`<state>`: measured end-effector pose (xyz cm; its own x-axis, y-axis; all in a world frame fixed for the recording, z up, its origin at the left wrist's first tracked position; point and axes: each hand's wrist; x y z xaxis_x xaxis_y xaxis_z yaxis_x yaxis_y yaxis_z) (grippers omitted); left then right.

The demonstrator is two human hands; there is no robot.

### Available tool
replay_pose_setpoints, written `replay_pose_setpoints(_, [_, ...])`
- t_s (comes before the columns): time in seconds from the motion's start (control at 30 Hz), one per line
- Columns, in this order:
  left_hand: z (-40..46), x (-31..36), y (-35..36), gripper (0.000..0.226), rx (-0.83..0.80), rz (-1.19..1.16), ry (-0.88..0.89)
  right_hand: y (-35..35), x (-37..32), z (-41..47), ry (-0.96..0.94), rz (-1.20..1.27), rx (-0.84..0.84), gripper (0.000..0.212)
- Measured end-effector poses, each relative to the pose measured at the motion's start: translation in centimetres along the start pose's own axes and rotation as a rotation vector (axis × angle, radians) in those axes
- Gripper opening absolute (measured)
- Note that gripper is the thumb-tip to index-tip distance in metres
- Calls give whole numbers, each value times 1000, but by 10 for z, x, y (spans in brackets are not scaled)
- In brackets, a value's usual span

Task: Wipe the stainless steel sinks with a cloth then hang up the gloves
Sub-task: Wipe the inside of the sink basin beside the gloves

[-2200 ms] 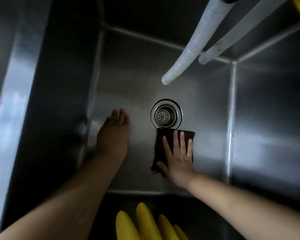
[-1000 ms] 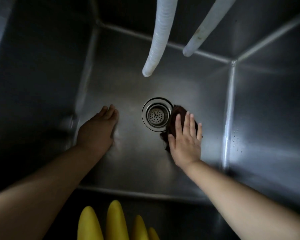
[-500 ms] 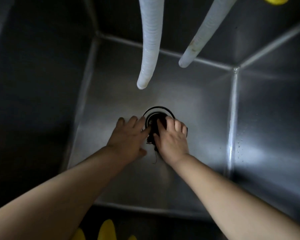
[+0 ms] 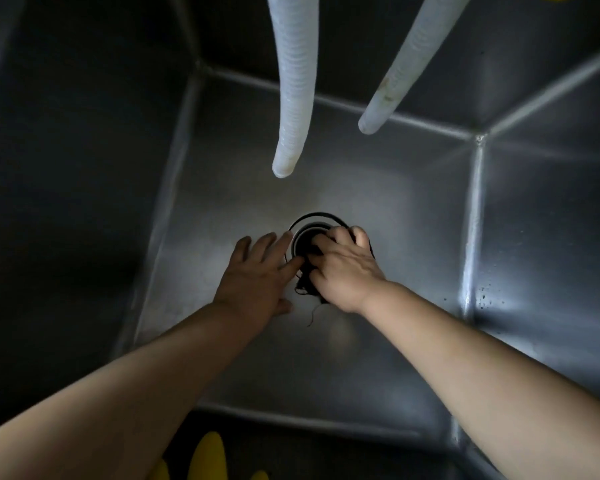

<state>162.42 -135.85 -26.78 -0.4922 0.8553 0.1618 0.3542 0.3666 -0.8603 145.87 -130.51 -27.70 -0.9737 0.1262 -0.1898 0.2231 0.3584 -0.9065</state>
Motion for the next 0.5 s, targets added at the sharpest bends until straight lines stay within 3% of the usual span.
replay_pose_setpoints(0.23, [1, -1, 2, 78, -23, 5, 7, -14, 3, -6, -108, -227, 22, 44])
replay_pose_setpoints(0.5, [1, -2, 5, 79, -12, 7, 2, -5, -12, -5, 19, -311, 9, 42])
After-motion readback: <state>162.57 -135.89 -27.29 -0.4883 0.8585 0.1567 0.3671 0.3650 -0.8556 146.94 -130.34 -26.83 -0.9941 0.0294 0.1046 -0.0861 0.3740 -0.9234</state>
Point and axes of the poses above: each hand's wrist, its own z-axis towards the middle knuckle, its own y-axis out of the palm, x = y × z, and after that the axes turned 7 degrees about y, right-handed
